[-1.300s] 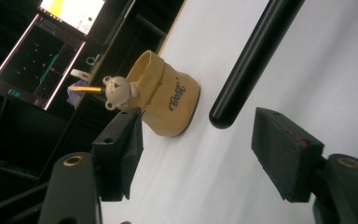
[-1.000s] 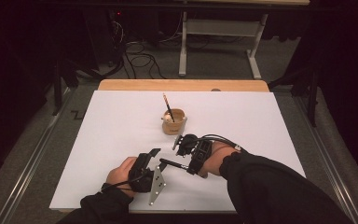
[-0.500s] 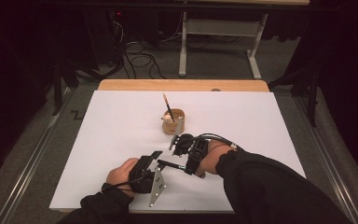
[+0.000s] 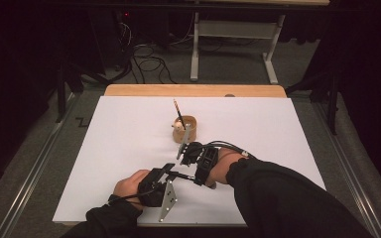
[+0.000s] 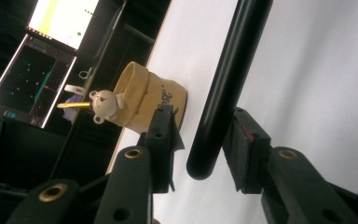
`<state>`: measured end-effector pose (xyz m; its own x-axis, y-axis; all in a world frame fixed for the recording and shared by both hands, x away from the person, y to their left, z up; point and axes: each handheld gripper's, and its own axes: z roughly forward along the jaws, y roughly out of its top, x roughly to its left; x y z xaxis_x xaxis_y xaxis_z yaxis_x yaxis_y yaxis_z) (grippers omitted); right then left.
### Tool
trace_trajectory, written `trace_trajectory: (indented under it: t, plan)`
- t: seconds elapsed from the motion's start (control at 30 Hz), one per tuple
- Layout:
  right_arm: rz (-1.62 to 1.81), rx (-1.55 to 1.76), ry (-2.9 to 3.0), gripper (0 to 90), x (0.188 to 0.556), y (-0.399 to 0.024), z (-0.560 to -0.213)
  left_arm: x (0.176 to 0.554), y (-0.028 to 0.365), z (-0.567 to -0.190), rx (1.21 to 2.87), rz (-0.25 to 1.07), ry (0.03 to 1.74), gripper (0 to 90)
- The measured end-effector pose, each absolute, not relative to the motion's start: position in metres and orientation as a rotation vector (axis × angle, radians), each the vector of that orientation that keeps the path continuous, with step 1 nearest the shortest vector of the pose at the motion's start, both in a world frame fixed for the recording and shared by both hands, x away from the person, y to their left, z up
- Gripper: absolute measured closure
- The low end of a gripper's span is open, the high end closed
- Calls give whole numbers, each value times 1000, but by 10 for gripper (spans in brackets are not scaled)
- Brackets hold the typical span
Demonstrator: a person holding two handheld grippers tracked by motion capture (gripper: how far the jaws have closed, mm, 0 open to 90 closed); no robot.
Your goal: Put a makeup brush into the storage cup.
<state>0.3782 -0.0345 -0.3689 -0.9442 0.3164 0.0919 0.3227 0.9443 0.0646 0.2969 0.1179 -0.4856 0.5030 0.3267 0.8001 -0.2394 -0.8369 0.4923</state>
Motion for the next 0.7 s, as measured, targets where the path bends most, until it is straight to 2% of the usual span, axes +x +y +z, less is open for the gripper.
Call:
trace_trajectory:
  t: [0.3,0.7]
  plan:
    - [-100,-484,-3022,785,379,-29,-369,296,117,-486,2199,1334,47,726]
    - [-125,-501,-3029,777,380,-29,-366,297,116,-489,2227,1339,22,769]
